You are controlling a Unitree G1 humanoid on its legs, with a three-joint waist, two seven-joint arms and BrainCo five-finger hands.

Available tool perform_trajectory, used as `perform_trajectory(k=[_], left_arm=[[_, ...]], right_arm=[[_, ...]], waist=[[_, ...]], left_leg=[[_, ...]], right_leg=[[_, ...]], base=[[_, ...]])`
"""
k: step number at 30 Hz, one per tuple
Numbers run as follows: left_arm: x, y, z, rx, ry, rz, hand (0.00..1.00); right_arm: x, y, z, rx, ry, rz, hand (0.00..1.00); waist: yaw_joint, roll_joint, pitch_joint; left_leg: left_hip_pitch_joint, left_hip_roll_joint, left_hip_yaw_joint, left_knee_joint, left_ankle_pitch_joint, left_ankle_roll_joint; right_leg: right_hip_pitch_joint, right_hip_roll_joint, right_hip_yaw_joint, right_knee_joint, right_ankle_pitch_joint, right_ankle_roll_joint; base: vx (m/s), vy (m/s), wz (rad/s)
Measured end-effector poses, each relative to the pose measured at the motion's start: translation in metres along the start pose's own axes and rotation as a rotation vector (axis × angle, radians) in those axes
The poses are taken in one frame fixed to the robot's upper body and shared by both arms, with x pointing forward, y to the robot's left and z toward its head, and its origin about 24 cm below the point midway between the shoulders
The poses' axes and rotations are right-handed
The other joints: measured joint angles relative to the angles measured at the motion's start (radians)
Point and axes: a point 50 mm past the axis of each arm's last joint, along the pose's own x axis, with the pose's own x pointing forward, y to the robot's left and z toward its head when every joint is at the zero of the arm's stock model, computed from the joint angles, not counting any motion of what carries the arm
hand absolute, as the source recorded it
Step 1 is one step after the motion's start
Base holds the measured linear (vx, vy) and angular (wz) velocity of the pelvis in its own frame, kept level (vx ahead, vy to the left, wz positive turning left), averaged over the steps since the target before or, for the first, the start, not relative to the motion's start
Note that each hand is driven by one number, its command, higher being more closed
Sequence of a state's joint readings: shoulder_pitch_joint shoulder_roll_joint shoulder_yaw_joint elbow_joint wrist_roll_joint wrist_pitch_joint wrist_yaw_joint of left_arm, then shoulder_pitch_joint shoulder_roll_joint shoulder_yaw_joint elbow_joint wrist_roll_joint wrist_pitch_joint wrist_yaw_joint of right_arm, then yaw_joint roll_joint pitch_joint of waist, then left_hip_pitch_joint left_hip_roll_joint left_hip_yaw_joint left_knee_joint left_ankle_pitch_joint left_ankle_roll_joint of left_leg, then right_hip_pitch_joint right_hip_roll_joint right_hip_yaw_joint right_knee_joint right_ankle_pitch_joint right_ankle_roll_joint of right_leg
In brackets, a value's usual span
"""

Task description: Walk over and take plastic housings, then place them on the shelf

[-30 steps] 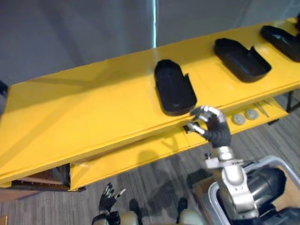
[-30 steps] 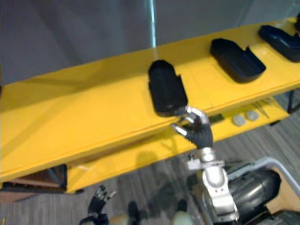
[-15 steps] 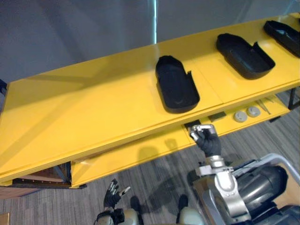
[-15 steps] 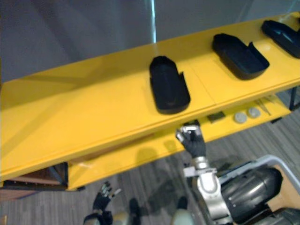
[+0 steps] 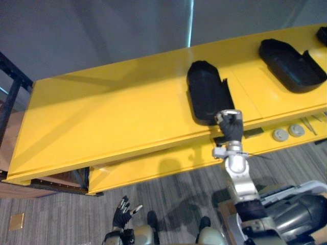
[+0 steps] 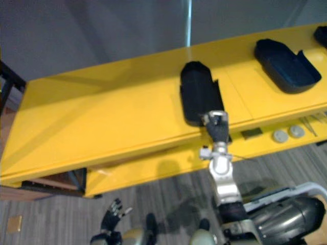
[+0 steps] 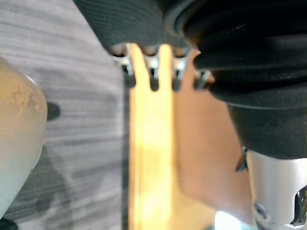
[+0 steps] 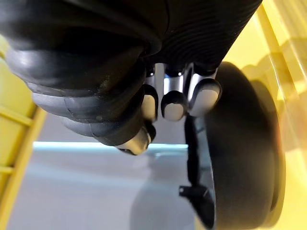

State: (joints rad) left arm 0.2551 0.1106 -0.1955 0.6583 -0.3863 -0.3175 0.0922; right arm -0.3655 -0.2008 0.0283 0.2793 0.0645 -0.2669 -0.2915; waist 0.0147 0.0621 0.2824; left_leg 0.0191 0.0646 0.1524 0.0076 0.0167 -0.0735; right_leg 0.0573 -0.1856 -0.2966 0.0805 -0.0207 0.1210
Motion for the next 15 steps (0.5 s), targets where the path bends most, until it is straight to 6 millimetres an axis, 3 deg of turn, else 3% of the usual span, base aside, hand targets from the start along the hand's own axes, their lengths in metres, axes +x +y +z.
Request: perform_trajectory(k=[8, 15], left_arm=[[-0.005, 0.007, -0.005, -0.015, 0.017, 0.024, 0.0], [-0.007, 0.006, -0.008, -0.022, 0.033, 0.017, 0.0]], right_arm=[[0.018, -0.015, -0.011, -0.042, 0.063, -0.088, 1.0], [0.04, -0.026, -0.007, -0.08, 0.064, -0.089, 1.0]], waist=[[0.011, 0.017, 0.008], [0.015, 0.037, 0.018]], left_leg=[[0.016, -0.007, -0.004, -0.031, 0.03, 0.004], [0.016, -0.016, -0.012, -0.037, 0.043, 0.012]], right_leg=[[-0.001, -0.006, -0.004, 0.015, 0.001, 0.002], [-0.001, -0.016, -0.012, 0.019, 0.004, 0.007]], base=[[-0.05, 0.007, 0.02], [-0.02, 0.008, 0.02]])
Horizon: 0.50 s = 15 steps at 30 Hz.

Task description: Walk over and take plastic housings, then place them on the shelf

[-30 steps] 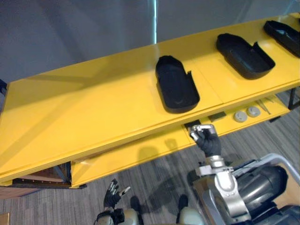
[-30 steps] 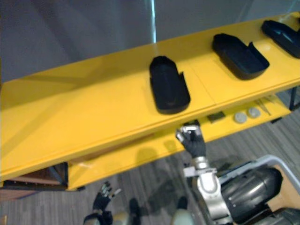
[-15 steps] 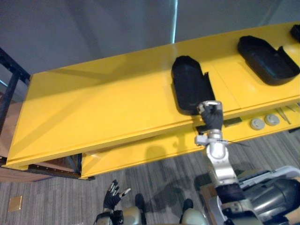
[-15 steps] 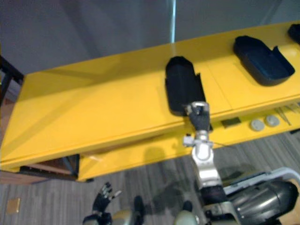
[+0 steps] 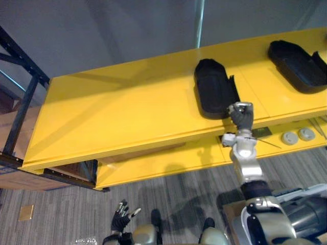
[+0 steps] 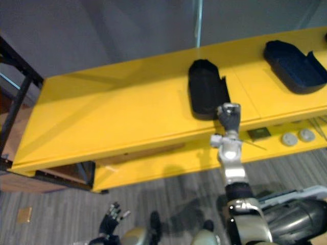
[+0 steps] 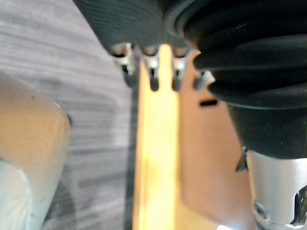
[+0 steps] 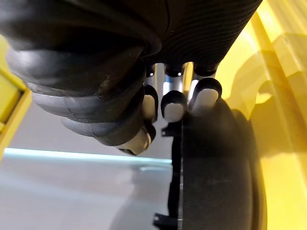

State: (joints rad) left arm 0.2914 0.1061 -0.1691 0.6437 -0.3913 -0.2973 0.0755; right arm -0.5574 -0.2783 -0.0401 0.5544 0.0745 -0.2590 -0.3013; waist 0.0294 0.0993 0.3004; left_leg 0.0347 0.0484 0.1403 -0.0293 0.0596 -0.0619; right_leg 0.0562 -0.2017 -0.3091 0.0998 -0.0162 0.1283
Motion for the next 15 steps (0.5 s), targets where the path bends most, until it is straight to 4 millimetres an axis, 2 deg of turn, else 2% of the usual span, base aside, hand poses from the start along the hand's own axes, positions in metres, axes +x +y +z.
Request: perform_trajectory(k=[4, 7, 11, 15], left_arm=[[0.0, -0.001, 0.0, -0.004, -0.003, -0.006, 0.0], [0.001, -0.003, 0.002, -0.01, -0.009, -0.01, 0.0], [0.001, -0.005, 0.004, -0.013, -0.019, -0.016, 0.0], [0.004, -0.006, 0.008, -0.014, -0.03, -0.021, 0.0]], right_arm=[[0.011, -0.005, 0.004, -0.027, -0.003, -0.011, 1.0], [0.024, -0.011, 0.009, -0.044, -0.003, -0.022, 1.0], [0.04, -0.017, 0.026, -0.064, -0.04, -0.025, 1.0], [0.049, -0.027, 0.032, -0.076, -0.045, -0.052, 1.0]], waist=[[0.0, 0.006, 0.003], [0.017, 0.014, 0.009], [0.024, 0.035, 0.022], [0.025, 0.036, 0.026]], left_leg=[[-0.001, -0.007, -0.021, -0.015, 0.013, 0.0], [-0.002, -0.006, -0.023, -0.015, 0.014, 0.002], [-0.003, -0.005, -0.024, -0.014, 0.014, 0.002], [-0.003, -0.004, -0.024, -0.014, 0.014, 0.002]], right_leg=[[0.006, -0.006, -0.021, 0.0, 0.001, 0.002], [0.004, -0.006, -0.021, 0.005, 0.001, 0.001], [0.0, -0.006, -0.02, 0.013, -0.001, -0.003], [-0.002, -0.006, -0.02, 0.017, -0.003, -0.006]], base=[[-0.01, 0.011, 0.15], [0.0, 0.001, 0.02], [0.0, 0.0, 0.0], [0.0, 0.0, 0.0]])
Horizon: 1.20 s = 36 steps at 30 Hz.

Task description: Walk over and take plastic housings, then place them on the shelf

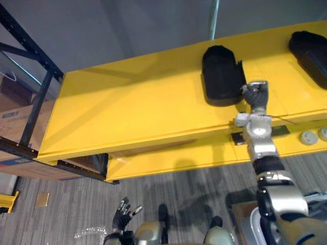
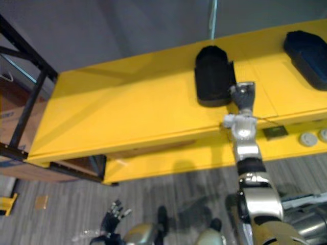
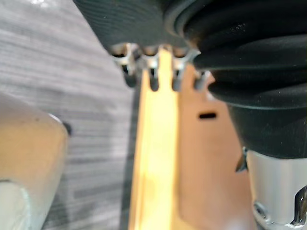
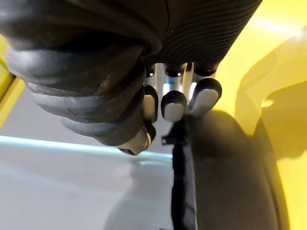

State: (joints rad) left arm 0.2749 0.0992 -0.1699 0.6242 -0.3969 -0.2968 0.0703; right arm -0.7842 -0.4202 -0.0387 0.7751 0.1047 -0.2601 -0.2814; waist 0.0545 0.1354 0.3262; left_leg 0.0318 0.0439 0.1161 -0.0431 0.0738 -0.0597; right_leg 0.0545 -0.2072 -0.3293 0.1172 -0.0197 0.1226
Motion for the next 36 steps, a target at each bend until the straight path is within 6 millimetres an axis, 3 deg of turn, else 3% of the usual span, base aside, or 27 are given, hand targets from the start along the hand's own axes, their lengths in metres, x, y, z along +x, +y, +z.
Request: perform_trajectory(k=[7, 8, 12, 15, 19, 21, 24, 28, 33, 36], left_arm=[[0.004, -0.003, 0.006, -0.026, -0.019, -0.009, 0.0], [0.004, -0.003, 0.006, -0.026, -0.02, -0.009, 0.0], [0.008, -0.005, 0.01, -0.024, -0.03, -0.016, 0.0], [0.012, -0.007, 0.014, -0.021, -0.042, -0.023, 0.0], [0.012, -0.006, 0.012, -0.011, -0.034, -0.02, 0.0], [0.01, -0.005, 0.01, -0.009, -0.025, -0.015, 0.0], [0.007, -0.002, 0.005, -0.007, -0.013, -0.007, 0.0], [0.006, -0.002, 0.005, 0.019, -0.01, -0.007, 0.0], [0.007, -0.002, 0.005, 0.02, -0.01, -0.008, 0.0], [0.007, -0.002, 0.005, 0.022, -0.01, -0.009, 0.0]], right_arm=[[0.011, -0.005, 0.023, -0.034, -0.098, -0.066, 1.0], [0.007, -0.003, 0.038, -0.022, -0.185, -0.081, 0.0], [-0.027, 0.02, 0.102, 0.094, -0.558, 0.018, 0.0], [-0.053, 0.056, 0.118, 0.177, -0.64, 0.288, 0.0], [-0.079, 0.101, 0.115, 0.237, -0.602, 0.587, 0.0], [-0.086, 0.118, 0.111, 0.296, -0.534, 0.681, 0.0], [-0.088, 0.129, 0.102, 0.328, -0.442, 0.708, 0.0], [-0.086, 0.144, 0.064, 0.289, -0.225, 0.711, 0.0], [-0.081, 0.144, 0.028, 0.21, -0.061, 0.588, 0.0], [-0.074, 0.135, 0.007, 0.18, 0.054, 0.455, 0.0]], waist=[[0.001, 0.0, 0.04], [0.0, 0.0, 0.04], [-0.012, -0.004, 0.042], [-0.016, -0.007, 0.043], [-0.012, -0.024, 0.044], [0.001, -0.046, 0.034], [0.008, -0.065, 0.024], [0.014, -0.077, 0.018], [0.02, -0.076, 0.018], [0.021, -0.076, 0.018]], left_leg=[[0.0, 0.006, 0.002, 0.001, 0.001, -0.001], [-0.001, 0.007, 0.003, -0.001, 0.001, -0.002], [-0.004, 0.015, 0.014, -0.003, 0.0, -0.004], [-0.002, 0.022, 0.032, -0.003, -0.003, -0.007], [0.001, 0.03, 0.032, -0.001, -0.003, -0.007], [0.002, 0.034, 0.029, -0.001, -0.002, -0.009], [0.002, 0.033, 0.028, -0.001, -0.002, -0.009], [0.005, 0.032, 0.02, 0.001, -0.001, -0.01], [0.003, 0.034, 0.0, 0.0, 0.004, -0.016], [0.003, 0.034, 0.0, -0.001, 0.004, -0.016]], right_leg=[[-0.009, 0.004, 0.005, 0.013, -0.005, -0.004], [-0.014, 0.006, 0.009, 0.013, -0.005, -0.004], [-0.024, 0.015, 0.027, 0.01, -0.005, -0.005], [-0.031, 0.021, 0.034, 0.01, -0.007, -0.007], [-0.024, 0.029, 0.032, 0.007, -0.007, -0.009], [-0.018, 0.034, 0.029, -0.001, -0.005, -0.011], [-0.015, 0.033, 0.028, -0.003, -0.005, -0.011], [-0.001, 0.033, 0.021, -0.012, 0.0, -0.009], [0.015, 0.038, -0.001, -0.024, 0.002, -0.011], [0.015, 0.038, -0.001, -0.026, 0.003, -0.012]], base=[[0.0, -0.003, -0.01], [0.02, -0.015, -0.06], [0.02, -0.018, -0.08], [0.0, -0.021, -0.15], [0.0, -0.012, 0.0], [0.0, -0.021, 0.04], [0.0, 0.0, 0.0], [-0.01, 0.0, 0.04], [-0.01, -0.011, 0.11], [0.0, 0.0, 0.0]])
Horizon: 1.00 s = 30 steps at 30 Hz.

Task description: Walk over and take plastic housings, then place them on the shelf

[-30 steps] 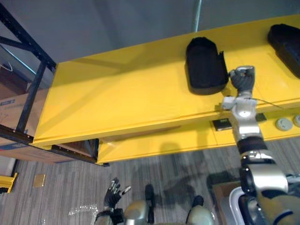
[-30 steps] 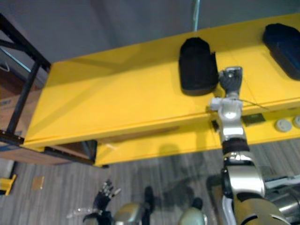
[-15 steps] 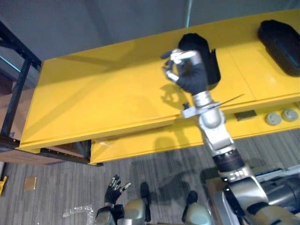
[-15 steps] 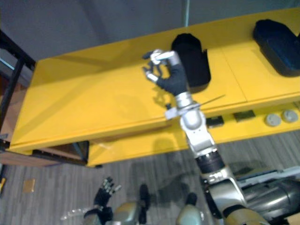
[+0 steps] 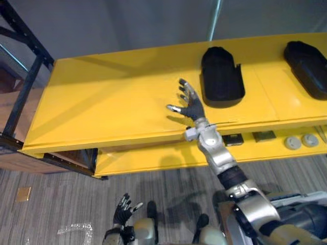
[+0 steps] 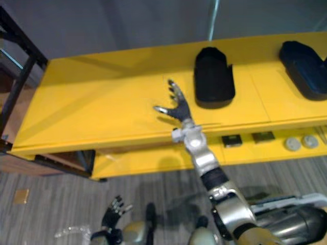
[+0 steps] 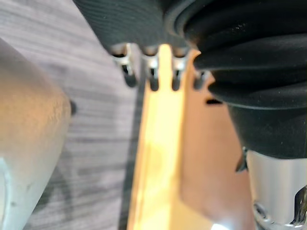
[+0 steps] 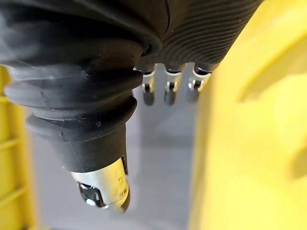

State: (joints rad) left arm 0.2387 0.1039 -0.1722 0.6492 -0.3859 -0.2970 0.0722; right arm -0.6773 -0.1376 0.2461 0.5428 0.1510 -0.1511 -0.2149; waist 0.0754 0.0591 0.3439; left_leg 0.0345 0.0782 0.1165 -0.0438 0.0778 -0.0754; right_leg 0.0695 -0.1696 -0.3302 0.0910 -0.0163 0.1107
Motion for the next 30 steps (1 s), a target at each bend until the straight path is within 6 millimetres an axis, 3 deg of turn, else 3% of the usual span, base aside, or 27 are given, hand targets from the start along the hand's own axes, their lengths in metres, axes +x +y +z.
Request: perform_trajectory(k=[3, 14, 23, 26, 30], left_arm=[[0.0, 0.0, 0.0, 0.006, 0.001, -0.001, 0.0], [0.001, 0.0, 0.001, 0.003, -0.001, 0.0, 0.0], [0.0, -0.003, 0.0, -0.008, 0.0, -0.009, 0.0], [0.0, -0.003, 0.0, -0.008, -0.001, -0.01, 0.0], [0.0, -0.003, 0.0, -0.002, 0.0, -0.008, 0.0]], right_arm=[[0.0, -0.017, -0.011, 0.004, 0.06, -0.128, 0.0], [0.001, -0.032, -0.011, -0.003, 0.065, -0.258, 0.0], [0.005, -0.033, -0.002, 0.01, 0.002, -0.142, 0.0], [0.004, -0.019, 0.011, 0.011, -0.088, -0.035, 0.0], [-0.02, -0.003, 0.062, 0.08, -0.376, 0.058, 0.0]], waist=[[0.0, 0.0, 0.0], [-0.003, 0.008, 0.001], [-0.006, 0.042, -0.004], [-0.009, 0.047, -0.007], [-0.011, 0.046, -0.007]], left_leg=[[-0.001, 0.0, 0.001, 0.0, 0.0, 0.0], [-0.003, 0.004, 0.002, 0.0, 0.0, -0.001], [-0.002, 0.0, 0.005, 0.0, 0.001, -0.001], [-0.002, 0.003, 0.005, 0.0, 0.0, -0.002], [-0.002, 0.008, 0.009, -0.001, -0.001, -0.003]], right_leg=[[0.0, 0.001, 0.001, -0.003, 0.001, 0.0], [-0.002, 0.006, 0.003, -0.005, 0.001, -0.003], [-0.009, 0.0, 0.004, 0.003, 0.001, -0.003], [-0.009, 0.004, 0.005, 0.003, 0.001, -0.003], [-0.009, 0.009, 0.008, -0.002, 0.001, -0.004]], base=[[0.0, 0.0, 0.0], [0.0, 0.0, 0.0], [0.0, 0.0, 0.0], [0.0, 0.0, 0.0], [0.0, 0.0, 0.0]])
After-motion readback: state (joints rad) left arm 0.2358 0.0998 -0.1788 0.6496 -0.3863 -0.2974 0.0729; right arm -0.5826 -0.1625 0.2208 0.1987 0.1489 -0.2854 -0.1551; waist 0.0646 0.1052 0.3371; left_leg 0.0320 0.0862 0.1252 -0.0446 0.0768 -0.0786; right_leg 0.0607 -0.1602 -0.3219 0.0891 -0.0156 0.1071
